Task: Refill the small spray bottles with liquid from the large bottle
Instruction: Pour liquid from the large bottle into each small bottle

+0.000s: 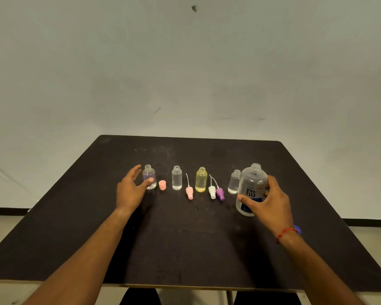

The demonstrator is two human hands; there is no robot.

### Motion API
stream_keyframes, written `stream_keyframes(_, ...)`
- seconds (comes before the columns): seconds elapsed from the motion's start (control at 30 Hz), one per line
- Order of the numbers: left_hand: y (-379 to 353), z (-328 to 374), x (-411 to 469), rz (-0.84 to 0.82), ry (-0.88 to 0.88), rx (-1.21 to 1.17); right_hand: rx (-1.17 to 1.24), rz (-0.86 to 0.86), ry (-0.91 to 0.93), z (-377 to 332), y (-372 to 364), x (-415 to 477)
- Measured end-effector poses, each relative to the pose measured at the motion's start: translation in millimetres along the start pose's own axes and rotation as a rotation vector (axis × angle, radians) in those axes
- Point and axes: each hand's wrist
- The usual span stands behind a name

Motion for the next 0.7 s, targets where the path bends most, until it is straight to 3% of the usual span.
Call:
stream_keyframes(0.27, 9, 9, -14, 0.071, -0.022, 0.013, -0.036, 0.033, -0.030, 16, 11, 8)
stream_keyframes(0.57, 12, 30, -55, 0.311, -0.105, -0.047, -0.081, 0.086, -0.104, 47, 30, 23)
stream_keyframes(0.7, 4, 35, -72, 0.306, -0.107, -0.034, -0.079, 0.112, -0.110, 55, 36, 29)
Point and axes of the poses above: each hand's wrist, its own x-axis towards the middle knuckle, its own y-axis out of the back of the hand, z = x × y, and after that the axes turned 10 degrees about z, right-handed
